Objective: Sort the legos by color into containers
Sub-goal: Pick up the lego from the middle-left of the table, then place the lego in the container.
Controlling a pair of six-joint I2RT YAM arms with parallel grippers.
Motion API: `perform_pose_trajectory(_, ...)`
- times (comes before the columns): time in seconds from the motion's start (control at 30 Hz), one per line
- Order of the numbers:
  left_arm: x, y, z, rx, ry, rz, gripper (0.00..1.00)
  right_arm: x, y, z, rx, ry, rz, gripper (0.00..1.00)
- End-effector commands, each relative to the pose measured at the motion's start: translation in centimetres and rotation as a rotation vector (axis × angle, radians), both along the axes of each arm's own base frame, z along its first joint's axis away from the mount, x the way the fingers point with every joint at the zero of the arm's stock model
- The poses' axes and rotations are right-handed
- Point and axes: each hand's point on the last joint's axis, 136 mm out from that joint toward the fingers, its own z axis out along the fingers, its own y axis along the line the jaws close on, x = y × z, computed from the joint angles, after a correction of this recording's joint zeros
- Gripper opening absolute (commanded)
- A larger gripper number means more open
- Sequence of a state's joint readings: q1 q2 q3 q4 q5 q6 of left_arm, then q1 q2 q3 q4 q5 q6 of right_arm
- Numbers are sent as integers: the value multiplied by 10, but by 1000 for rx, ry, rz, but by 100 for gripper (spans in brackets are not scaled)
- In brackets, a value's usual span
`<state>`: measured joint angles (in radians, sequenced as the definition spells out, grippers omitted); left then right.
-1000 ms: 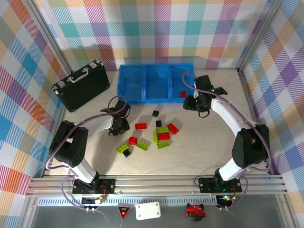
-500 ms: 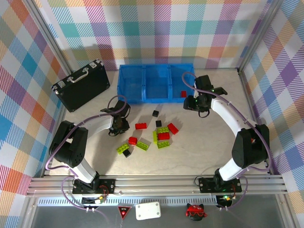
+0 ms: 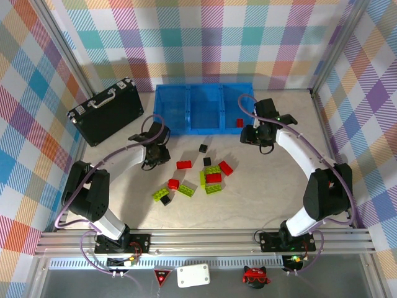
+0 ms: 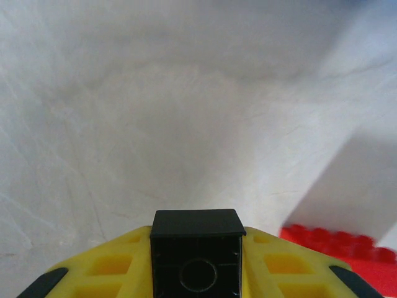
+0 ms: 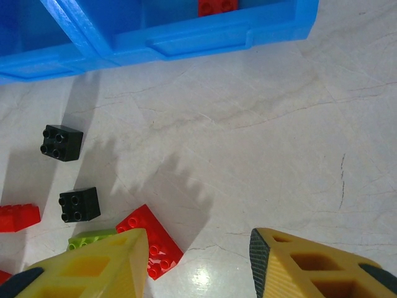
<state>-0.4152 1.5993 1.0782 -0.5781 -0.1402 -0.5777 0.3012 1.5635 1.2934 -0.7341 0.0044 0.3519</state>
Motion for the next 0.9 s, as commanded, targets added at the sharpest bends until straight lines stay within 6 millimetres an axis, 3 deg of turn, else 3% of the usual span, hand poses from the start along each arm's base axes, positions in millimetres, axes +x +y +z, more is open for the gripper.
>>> perform_pose_trajectory(0.0, 8, -6, 26, 9, -30, -50, 32, -8, -6, 6, -5, -10, -16, 49)
perform_pose_trajectory(0.37, 77, -24, 64, 6, -114, -103, 31, -25, -14, 8, -17, -4, -35, 49)
perform_pose_trajectory(0.7, 148, -27, 62, 44, -157, -153, 31, -49, -26, 14, -41, 10, -53, 49)
perform_pose_trajectory(0.87, 176, -19, 49, 43, -158, -130, 31, -61, -33, 18, -52, 3, -68, 49)
